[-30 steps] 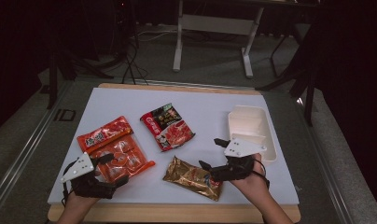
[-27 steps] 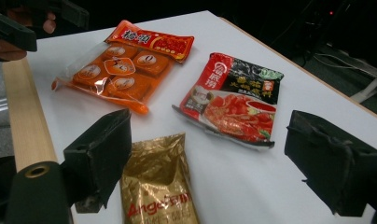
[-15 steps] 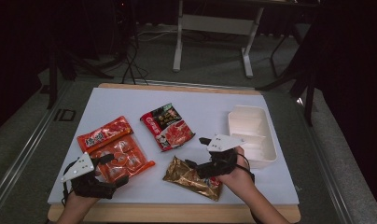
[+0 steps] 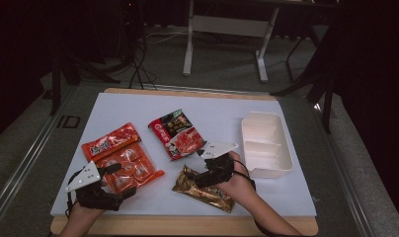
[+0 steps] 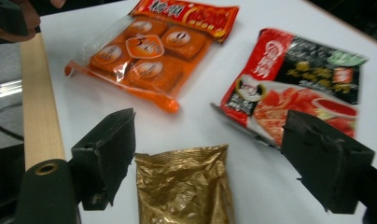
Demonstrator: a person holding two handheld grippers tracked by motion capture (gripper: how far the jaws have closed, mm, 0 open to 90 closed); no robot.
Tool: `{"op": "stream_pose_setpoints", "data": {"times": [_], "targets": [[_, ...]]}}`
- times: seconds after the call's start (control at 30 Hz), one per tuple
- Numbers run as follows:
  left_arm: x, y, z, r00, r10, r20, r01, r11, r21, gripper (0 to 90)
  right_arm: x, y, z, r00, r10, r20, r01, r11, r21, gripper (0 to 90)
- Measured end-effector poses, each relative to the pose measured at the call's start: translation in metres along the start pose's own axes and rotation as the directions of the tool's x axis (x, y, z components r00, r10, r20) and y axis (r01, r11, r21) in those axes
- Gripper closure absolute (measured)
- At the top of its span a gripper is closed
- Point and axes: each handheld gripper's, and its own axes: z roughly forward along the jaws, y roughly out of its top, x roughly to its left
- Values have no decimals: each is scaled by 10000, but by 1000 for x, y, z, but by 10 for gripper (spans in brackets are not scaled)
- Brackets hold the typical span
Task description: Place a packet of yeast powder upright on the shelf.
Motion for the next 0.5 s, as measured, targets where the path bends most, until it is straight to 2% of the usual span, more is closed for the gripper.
{"op": "stream_pose_setpoints", "data": {"times": [0.17,0.5], "targets": [[0,0,0,10000,11,27,-11,10000,22,23,0,-3,13,9999,26,-154,-22,9997,260,217],[1,0,0,10000,-46,47,46,10000,21,23,-9,-12,43,9990,215,-401,-163,9917,1273,239]]}}
